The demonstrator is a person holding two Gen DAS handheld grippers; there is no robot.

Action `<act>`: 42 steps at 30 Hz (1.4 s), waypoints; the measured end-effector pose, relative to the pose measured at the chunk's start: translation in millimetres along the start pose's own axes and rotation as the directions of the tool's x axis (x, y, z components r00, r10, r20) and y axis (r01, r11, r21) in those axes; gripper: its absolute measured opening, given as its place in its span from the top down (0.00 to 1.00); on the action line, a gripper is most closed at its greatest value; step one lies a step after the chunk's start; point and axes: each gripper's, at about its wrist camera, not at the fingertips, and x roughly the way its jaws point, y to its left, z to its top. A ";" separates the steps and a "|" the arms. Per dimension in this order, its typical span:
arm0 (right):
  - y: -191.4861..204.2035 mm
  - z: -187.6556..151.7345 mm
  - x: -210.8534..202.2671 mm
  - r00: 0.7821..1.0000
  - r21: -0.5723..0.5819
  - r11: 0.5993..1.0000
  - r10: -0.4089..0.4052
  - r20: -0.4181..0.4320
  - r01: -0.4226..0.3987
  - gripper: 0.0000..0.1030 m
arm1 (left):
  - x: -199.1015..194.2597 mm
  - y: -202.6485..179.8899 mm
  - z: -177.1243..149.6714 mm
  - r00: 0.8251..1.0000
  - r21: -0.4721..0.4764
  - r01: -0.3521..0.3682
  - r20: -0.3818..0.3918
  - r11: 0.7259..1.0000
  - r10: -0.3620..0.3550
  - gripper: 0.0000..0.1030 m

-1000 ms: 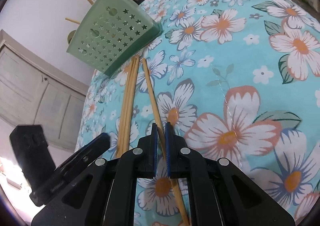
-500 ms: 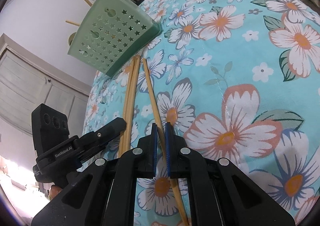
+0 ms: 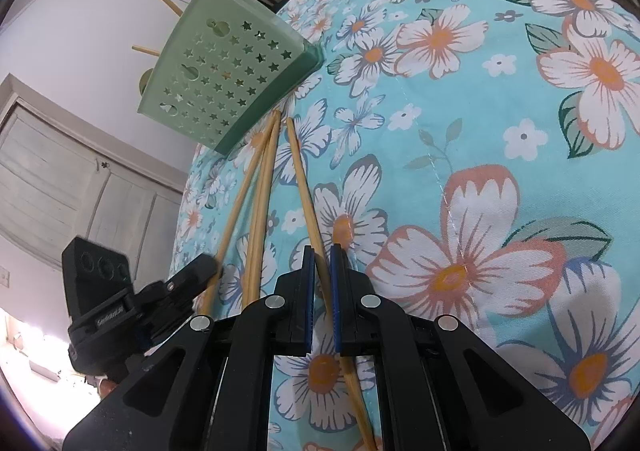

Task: Organize utensils
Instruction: 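Close the right tool on one wooden chopstick on the bed cover, then close the left tool on another chopstick while the right tool holds its chopstick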

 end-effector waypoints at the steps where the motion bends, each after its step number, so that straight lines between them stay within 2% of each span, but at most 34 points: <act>1: 0.0 0.1 -0.1 1.000 0.000 1.000 -0.002 0.000 0.002 0.95 | -7.2 2.8 -3.0 1.000 -0.005 -0.018 0.015 1.000 0.018 0.95; 4: 1.8 0.5 -0.2 1.000 0.002 1.000 -0.010 -0.002 0.010 0.95 | -26.5 7.4 -9.4 0.996 -0.004 -0.066 0.064 0.998 0.066 0.95; 7: 5.0 0.6 0.1 1.000 0.008 1.000 -0.018 -0.006 0.018 0.95 | -45.8 7.0 -18.0 0.984 0.018 -0.137 0.116 0.990 0.134 0.95; 13: 8.6 -3.6 -2.9 0.999 0.016 1.000 -0.027 -0.019 0.027 0.94 | -53.8 2.2 -34.5 0.969 0.077 -0.225 0.121 0.971 0.215 0.93; 14: 9.1 -4.5 -3.1 0.999 0.016 1.000 -0.024 -0.026 0.025 0.94 | -52.2 0.8 -35.5 0.967 0.086 -0.234 0.119 0.968 0.224 0.91; 16: 12.1 -6.7 -3.9 0.999 0.009 1.000 -0.021 -0.040 0.021 0.91 | -51.0 -1.4 -35.9 0.963 0.100 -0.254 0.124 0.962 0.241 0.75; 18: 16.5 -7.5 -4.7 0.998 -0.012 0.999 -0.037 -0.045 0.037 0.88 | -48.7 -7.6 -34.8 0.953 0.126 -0.284 0.145 0.950 0.266 0.65; 19: 18.2 -7.6 -4.6 0.998 -0.021 0.999 -0.043 -0.044 0.042 0.87 | -48.7 -10.6 -34.0 0.947 0.143 -0.304 0.156 0.942 0.282 0.60; 22: 24.6 -6.8 -4.8 0.997 -0.046 0.997 -0.063 -0.034 0.061 0.80 | -40.1 -23.7 -29.8 0.911 0.233 -0.404 0.193 0.885 0.365 0.54; 25: 31.3 -3.9 -3.2 0.996 -0.083 0.993 -0.084 -0.027 0.082 0.76 | -30.3 -34.3 -27.1 0.884 0.311 -0.464 0.219 0.829 0.413 0.53; 28: 42.3 3.6 1.3 0.993 -0.147 0.983 -0.118 -0.027 0.113 0.75 | -20.6 -39.5 -19.4 0.872 0.356 -0.490 0.214 0.796 0.441 0.53; 30: 50.1 10.3 2.8 0.990 -0.195 0.971 -0.141 -0.017 0.135 0.74 | -15.5 -42.5 -10.7 0.865 0.367 -0.501 0.215 0.784 0.453 0.53; 34: 69.5 26.1 10.4 0.982 -0.304 0.936 -0.187 0.002 0.179 0.72 | -4.0 -45.1 7.1 0.860 0.385 -0.509 0.191 0.770 0.473 0.53; 39: 82.3 44.3 31.1 0.975 -0.381 0.902 -0.222 -0.010 0.202 0.72 | 6.7 -41.4 27.8 0.868 0.371 -0.493 0.155 0.787 0.471 0.54; 42: 79.7 54.1 43.3 0.973 -0.393 0.899 -0.226 -0.040 0.193 0.72 | 15.6 -40.2 36.2 0.872 0.376 -0.485 0.138 0.789 0.470 0.60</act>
